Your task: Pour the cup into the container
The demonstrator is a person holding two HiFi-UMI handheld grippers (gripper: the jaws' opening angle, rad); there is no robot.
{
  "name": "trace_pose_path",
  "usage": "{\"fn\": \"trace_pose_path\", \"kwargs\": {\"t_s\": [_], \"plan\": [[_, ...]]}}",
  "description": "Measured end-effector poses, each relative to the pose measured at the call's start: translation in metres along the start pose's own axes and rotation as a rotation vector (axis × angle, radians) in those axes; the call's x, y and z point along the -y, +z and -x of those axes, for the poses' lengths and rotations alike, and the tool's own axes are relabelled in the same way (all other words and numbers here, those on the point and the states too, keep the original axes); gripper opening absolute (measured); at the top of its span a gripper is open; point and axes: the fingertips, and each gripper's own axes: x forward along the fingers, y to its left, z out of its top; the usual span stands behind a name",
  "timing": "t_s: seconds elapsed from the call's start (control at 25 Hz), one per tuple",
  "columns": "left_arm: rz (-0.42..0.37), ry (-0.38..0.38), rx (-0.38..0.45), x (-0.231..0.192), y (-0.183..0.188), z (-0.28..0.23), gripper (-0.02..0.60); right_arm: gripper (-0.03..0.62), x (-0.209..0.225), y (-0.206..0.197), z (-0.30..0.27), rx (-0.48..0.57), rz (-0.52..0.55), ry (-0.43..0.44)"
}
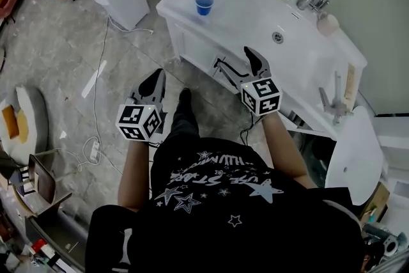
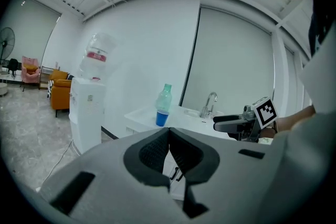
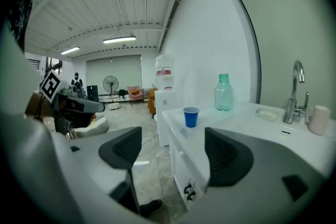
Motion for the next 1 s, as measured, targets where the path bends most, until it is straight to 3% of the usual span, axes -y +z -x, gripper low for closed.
{"fn": "trace_pose_path", "kwargs": {"t_s": [0.6, 1.0], "plan": [[-0.017, -0.099, -0.066, -0.078, 0.05, -0.137, 0.009, 0.367, 0.061, 0.022, -0.141, -0.088, 0.037, -0.021], [-0.027, -0.143, -0.122, -0.113, 0.062, -0.199, 0.009, 0.367, 0.08, 0.006, -0.205, -0.162, 0.092, 0.047]]}}
